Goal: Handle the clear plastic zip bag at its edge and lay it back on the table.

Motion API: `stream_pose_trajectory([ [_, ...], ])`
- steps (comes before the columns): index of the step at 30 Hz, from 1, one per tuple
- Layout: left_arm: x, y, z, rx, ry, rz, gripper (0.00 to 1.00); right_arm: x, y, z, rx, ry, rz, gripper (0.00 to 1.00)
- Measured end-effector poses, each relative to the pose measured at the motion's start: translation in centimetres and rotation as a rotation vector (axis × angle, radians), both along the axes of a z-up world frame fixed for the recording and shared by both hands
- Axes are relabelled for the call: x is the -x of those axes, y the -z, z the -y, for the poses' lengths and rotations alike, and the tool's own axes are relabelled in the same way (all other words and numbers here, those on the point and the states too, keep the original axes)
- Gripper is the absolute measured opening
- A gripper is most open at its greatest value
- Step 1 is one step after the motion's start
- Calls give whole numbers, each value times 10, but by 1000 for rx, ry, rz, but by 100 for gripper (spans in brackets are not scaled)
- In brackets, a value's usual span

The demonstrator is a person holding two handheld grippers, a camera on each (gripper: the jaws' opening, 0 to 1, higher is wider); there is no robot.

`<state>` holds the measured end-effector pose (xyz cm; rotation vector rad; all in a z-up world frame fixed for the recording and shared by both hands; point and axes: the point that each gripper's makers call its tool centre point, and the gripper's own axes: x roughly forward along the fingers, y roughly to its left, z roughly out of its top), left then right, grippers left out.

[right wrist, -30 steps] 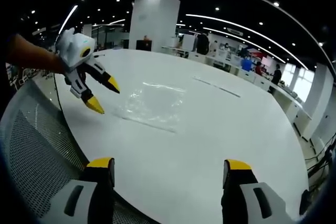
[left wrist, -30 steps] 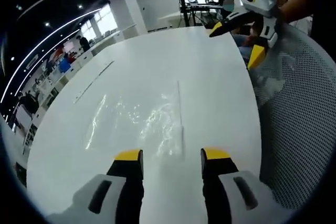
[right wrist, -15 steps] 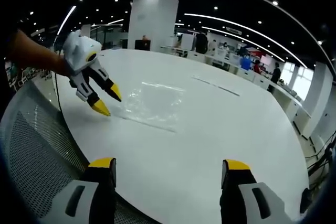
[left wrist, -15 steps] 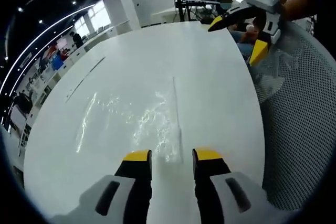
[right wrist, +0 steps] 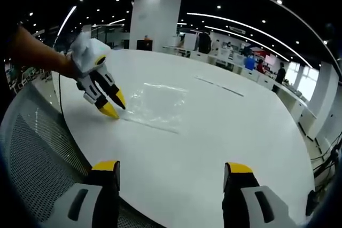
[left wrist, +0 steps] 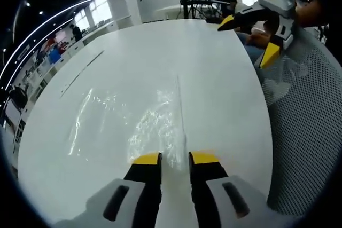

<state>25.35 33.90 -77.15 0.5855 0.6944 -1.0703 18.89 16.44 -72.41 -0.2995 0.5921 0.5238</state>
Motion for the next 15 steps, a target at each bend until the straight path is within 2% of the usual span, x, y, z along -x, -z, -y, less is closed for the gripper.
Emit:
stream_pose_trajectory([
  [15, 5, 5, 5, 26, 5, -34, 3, 1, -2, -1, -4, 4, -4, 77],
])
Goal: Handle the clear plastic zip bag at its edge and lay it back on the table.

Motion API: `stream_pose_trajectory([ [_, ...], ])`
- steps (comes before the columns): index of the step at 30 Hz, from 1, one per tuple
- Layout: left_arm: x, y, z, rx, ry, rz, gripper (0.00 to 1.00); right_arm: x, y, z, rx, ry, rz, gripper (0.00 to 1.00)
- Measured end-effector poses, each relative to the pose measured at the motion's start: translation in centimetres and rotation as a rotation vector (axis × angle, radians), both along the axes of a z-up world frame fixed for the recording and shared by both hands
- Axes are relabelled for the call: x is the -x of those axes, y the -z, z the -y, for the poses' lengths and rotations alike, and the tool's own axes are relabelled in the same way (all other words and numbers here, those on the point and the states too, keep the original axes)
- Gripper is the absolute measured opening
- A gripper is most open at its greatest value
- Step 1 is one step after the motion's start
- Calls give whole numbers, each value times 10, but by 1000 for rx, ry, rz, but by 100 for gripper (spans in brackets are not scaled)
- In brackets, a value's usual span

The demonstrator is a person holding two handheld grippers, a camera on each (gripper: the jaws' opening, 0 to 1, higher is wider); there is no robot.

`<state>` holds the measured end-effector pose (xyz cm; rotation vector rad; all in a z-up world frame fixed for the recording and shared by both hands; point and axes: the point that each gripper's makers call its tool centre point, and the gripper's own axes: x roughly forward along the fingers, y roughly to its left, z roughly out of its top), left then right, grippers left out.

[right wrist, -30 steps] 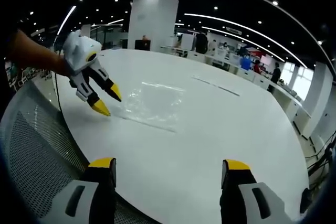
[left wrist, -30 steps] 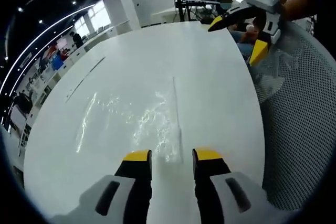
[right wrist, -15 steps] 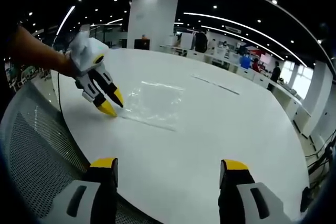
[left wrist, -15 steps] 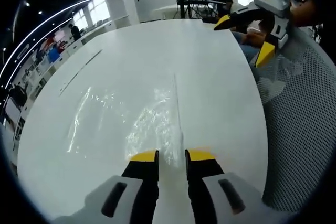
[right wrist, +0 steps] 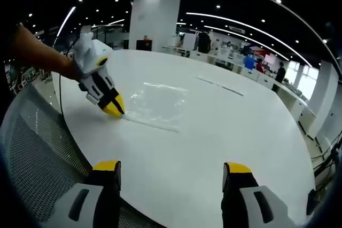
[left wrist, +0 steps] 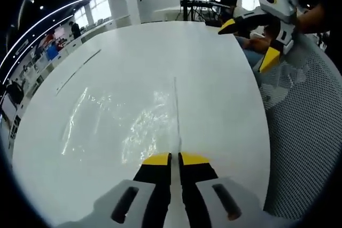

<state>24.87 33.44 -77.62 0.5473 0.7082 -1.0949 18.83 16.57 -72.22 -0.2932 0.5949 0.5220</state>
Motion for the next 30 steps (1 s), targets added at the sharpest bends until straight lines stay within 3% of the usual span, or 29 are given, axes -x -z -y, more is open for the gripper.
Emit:
stream_pose_trajectory([
  [7, 2, 0, 1, -6, 3, 0, 0, 0, -1, -1, -2, -1, 2, 77],
  [12, 4, -1, 2, -35, 41, 40, 0, 0, -1, 0, 0, -3, 6, 77],
  [20, 4, -3, -5, -58, 50, 53, 0, -2, -4, -1, 8, -12, 24, 77],
  [30, 12, -14, -12, -66, 53, 77, 0, -1, -12, -6, 49, -51, 59, 73],
])
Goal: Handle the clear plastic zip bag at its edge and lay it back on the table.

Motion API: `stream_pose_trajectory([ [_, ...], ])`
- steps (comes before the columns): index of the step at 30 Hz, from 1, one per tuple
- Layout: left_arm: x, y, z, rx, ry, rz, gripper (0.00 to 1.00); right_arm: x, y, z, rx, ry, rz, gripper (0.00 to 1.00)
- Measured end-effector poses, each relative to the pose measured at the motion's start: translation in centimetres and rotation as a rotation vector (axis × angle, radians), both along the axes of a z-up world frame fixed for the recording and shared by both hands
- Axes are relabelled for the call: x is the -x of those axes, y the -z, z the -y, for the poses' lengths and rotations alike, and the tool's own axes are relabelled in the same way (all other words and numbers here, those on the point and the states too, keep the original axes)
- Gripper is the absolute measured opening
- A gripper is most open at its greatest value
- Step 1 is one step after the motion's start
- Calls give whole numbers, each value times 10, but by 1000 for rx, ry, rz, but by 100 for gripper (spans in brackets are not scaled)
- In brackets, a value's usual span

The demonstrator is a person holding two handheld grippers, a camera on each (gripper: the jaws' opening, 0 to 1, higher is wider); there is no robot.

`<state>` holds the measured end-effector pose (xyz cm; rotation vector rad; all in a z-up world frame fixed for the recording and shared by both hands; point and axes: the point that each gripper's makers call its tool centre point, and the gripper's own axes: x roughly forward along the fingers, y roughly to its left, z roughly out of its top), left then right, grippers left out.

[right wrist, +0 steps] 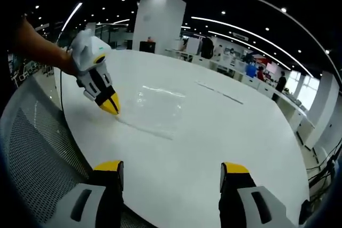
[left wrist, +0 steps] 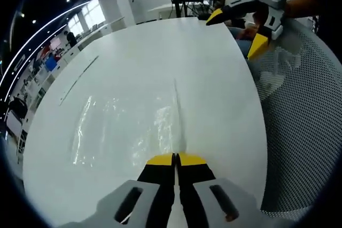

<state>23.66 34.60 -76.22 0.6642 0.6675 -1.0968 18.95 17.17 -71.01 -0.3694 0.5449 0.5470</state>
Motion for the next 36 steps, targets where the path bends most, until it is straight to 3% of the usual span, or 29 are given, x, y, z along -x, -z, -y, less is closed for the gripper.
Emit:
stream_pose_trajectory([
  [8, 4, -17, -4, 6, -3, 35, 0, -9, -11, -6, 21, -49, 16, 73],
  [36, 17, -38, 5, 20, 32, 83, 0, -31, -40, -41, 10, -193, 36, 62],
])
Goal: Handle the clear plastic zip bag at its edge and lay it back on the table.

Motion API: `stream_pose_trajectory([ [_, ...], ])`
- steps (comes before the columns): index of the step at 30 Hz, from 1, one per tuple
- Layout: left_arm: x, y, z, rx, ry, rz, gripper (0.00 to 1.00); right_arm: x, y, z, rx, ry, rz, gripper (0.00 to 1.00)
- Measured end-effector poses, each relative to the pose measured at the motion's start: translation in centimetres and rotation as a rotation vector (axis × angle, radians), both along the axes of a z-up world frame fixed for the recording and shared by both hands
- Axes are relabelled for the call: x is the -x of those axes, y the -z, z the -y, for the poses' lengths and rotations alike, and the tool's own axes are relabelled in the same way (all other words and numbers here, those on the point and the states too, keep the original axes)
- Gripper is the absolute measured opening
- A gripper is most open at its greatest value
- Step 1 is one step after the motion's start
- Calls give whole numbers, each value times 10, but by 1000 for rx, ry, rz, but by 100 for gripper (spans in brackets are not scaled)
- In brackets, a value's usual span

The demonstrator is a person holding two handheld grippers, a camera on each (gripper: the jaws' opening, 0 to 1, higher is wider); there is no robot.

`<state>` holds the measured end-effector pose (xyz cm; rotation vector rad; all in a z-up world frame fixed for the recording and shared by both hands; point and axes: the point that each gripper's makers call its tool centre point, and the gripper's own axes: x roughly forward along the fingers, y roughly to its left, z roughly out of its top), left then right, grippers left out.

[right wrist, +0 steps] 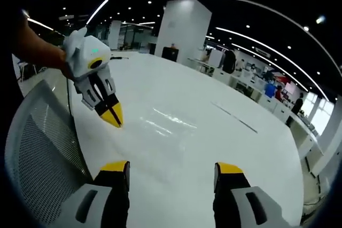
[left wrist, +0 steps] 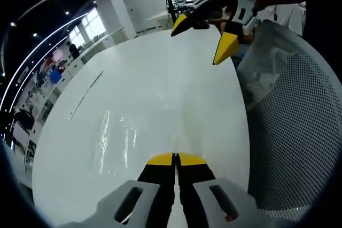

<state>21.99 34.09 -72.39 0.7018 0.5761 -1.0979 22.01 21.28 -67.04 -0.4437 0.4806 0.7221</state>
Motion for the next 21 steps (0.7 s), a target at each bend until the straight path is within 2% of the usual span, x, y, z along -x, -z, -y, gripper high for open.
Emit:
stream_pose_trajectory([
  [13, 8, -9, 2, 8, 15, 8, 0, 1, -5, -22, 7, -80, -1, 53],
  [21, 10, -14, 7, 11, 37, 14, 0, 4, -5, -34, 18, -131, -9, 51],
])
